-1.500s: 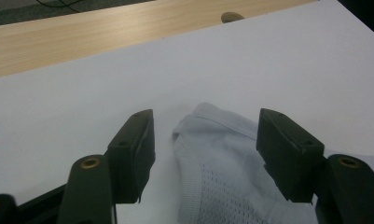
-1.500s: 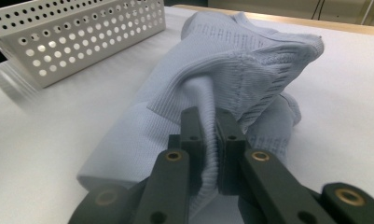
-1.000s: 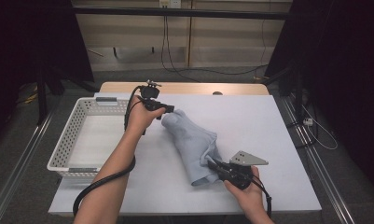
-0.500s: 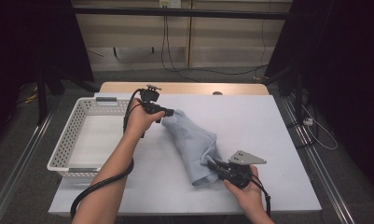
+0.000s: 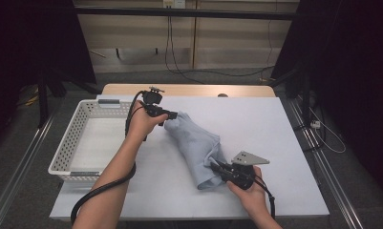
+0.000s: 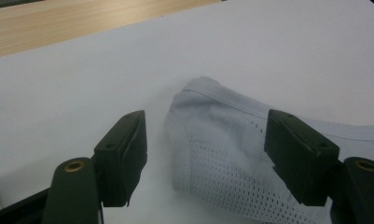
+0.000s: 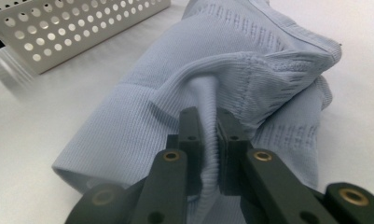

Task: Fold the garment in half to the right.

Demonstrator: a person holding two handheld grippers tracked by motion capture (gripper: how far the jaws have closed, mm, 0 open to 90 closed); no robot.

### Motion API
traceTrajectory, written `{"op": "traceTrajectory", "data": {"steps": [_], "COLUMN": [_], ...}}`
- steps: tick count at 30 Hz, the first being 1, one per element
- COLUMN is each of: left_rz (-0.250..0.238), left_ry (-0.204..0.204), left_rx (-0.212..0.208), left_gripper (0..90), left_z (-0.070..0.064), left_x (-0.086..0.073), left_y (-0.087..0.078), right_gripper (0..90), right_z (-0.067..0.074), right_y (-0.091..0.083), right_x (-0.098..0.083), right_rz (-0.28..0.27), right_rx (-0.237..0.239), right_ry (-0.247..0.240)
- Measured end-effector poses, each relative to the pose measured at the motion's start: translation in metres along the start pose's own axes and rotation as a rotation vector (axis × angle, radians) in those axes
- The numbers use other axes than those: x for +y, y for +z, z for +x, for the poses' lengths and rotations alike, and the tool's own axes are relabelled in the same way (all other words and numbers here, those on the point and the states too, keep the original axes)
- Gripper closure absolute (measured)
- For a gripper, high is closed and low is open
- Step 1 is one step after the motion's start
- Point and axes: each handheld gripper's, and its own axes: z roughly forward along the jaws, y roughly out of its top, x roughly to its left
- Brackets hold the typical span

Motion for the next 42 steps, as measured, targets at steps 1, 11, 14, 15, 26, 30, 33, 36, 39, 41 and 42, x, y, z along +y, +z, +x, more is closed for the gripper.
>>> {"op": "traceTrajectory", "data": {"steps": [1, 11, 14, 15, 26, 30, 33, 36, 39, 41, 42], "left_rz": [0.002, 0.011, 0.012, 0.014, 0.011, 0.012, 0.014, 0.015, 0.018, 0.019, 0.02], "left_ry": [-0.002, -0.012, -0.016, -0.013, -0.022, -0.013, -0.012, -0.012, -0.01, -0.009, -0.007], "left_rx": [0.0, 0.004, -0.001, -0.002, 0.0, -0.005, -0.005, -0.004, -0.004, -0.004, -0.005], "left_gripper": [29.0, 26.9, 26.8, 26.8, 26.6, 26.6, 26.4, 26.4, 26.3, 26.2, 26.3], "left_z": [0.001, 0.007, 0.008, 0.008, 0.011, 0.01, 0.008, 0.007, 0.007, 0.006, 0.006], "left_x": [-0.001, -0.013, -0.016, -0.017, -0.024, -0.025, -0.026, -0.026, -0.027, -0.027, -0.027], "left_y": [0.0, 0.003, 0.003, 0.003, 0.0, -0.001, -0.001, -0.002, -0.002, -0.002, -0.002], "right_gripper": [83.2, 83.1, 82.7, 82.4, 52.3, 41.3, 34.6, 28.8, 28.9, 30.8, 33.7], "right_z": [0.0, -0.003, -0.003, -0.003, -0.007, -0.006, -0.006, -0.005, -0.003, -0.004, -0.005], "right_y": [0.0, -0.008, -0.01, -0.012, -0.024, -0.027, -0.027, -0.026, -0.025, -0.023, -0.022], "right_x": [0.0, -0.004, -0.006, -0.006, 0.003, 0.008, 0.011, 0.013, 0.016, 0.016, 0.016], "right_rz": [0.002, 0.022, 0.029, 0.028, -0.006, -0.015, -0.009, -0.008, -0.008, 0.0, 0.0], "right_rx": [0.001, -0.021, -0.021, -0.023, -0.072, -0.106, -0.095, -0.098, -0.106, -0.119, -0.129], "right_ry": [0.001, -0.007, -0.002, -0.002, 0.028, 0.011, 0.003, -0.006, -0.017, -0.021, -0.023]}}
